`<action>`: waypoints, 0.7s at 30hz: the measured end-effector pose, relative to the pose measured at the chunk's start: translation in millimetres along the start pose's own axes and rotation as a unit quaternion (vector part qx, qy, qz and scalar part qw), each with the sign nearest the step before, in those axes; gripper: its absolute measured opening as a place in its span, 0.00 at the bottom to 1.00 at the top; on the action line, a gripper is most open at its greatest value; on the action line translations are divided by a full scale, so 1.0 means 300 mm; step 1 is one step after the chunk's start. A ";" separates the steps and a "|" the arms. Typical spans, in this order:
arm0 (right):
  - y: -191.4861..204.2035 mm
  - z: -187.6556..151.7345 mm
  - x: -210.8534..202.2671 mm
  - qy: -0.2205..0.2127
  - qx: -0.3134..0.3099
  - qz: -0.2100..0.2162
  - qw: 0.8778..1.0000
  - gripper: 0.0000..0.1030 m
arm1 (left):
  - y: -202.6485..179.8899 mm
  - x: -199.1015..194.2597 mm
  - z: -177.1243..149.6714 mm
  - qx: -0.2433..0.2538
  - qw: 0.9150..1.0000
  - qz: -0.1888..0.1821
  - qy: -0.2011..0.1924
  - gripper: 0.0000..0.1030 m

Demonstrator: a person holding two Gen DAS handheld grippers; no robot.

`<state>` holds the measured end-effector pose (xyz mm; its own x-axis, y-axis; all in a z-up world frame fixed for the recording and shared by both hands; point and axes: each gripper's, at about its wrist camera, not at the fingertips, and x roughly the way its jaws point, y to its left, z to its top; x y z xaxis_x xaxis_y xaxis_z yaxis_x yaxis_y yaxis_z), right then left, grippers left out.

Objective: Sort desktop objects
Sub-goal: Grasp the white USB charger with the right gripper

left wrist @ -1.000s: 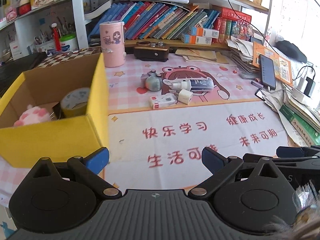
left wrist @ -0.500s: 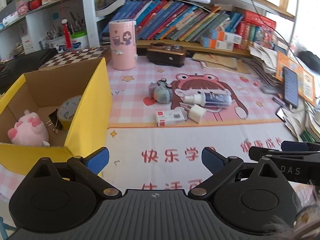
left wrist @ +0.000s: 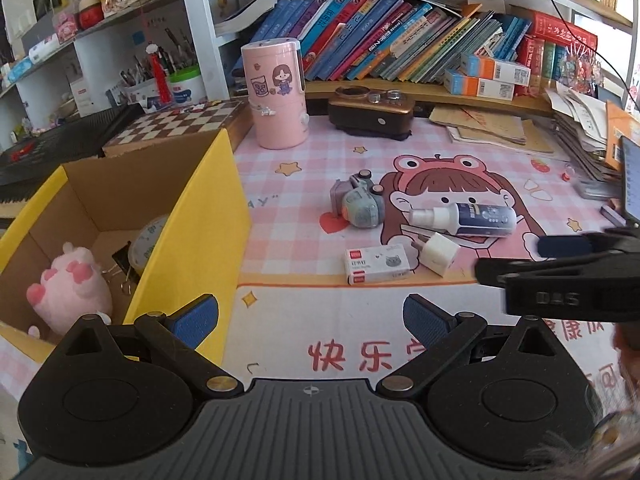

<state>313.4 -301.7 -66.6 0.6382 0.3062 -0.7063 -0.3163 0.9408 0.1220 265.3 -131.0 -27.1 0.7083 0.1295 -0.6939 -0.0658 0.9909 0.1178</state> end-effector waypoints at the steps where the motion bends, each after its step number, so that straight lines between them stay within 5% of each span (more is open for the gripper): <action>1: 0.002 0.007 0.022 0.001 -0.010 0.009 1.000 0.69 | -0.004 0.002 0.003 0.002 1.000 0.002 0.000 0.97; 6: 0.002 0.013 0.115 0.015 -0.041 0.046 0.998 0.63 | -0.019 0.007 0.007 0.011 1.000 0.010 0.005 0.97; 14: 0.008 0.019 0.210 0.023 -0.054 0.049 0.997 0.46 | -0.009 0.018 0.003 0.010 0.999 0.025 0.018 0.97; 18: 0.022 0.026 0.227 0.014 -0.076 0.055 0.996 0.25 | -0.008 0.031 0.006 0.007 0.999 0.026 0.023 0.97; 21: 0.016 0.028 0.219 0.010 -0.074 0.057 0.996 0.25 | -0.017 0.043 0.013 0.007 0.999 0.022 0.023 0.97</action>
<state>359.6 -275.8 -106.5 0.5790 0.4063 -0.7069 -0.4868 0.8677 0.1000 277.5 -134.6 -33.8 0.6711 0.1759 -0.7202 -0.0860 0.9834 0.1600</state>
